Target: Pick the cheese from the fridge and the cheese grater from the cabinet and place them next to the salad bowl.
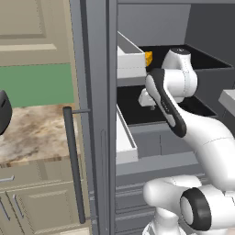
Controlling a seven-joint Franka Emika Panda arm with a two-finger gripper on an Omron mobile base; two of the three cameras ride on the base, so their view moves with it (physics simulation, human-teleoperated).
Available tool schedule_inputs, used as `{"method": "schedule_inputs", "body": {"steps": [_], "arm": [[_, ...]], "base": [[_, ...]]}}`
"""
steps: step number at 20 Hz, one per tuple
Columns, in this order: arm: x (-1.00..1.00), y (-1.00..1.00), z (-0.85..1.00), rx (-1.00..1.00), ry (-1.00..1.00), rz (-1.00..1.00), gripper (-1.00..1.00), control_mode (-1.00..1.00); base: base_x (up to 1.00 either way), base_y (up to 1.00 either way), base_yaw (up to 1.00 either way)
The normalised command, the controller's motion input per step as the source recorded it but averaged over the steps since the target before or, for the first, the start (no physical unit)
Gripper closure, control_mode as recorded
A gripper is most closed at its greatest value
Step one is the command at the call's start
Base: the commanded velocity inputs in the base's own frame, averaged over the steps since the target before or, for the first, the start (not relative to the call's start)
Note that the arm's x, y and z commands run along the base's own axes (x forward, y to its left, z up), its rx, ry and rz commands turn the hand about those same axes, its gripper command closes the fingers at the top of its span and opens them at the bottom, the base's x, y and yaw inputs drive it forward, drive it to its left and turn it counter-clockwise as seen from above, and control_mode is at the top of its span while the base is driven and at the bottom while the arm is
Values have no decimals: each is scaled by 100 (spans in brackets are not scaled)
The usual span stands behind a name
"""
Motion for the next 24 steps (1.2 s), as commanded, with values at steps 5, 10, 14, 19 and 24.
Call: {"method": "schedule_inputs", "body": {"steps": [5, 10, 14, 19, 24], "arm": [[-34, 2, 0, -3, -17, 0, -100, -100], [-42, 0, 31, -2, -38, -1, -100, -100], [-22, -6, 45, 0, -30, 0, -100, -100], [-2, -11, 37, -1, -16, -2, -100, -100], [4, -9, 37, 0, -12, -8, -100, -100]], "base": [[0, 0, 0], [0, 0, 0], [0, 0, 0], [0, 0, 0], [0, 0, 0]]}}
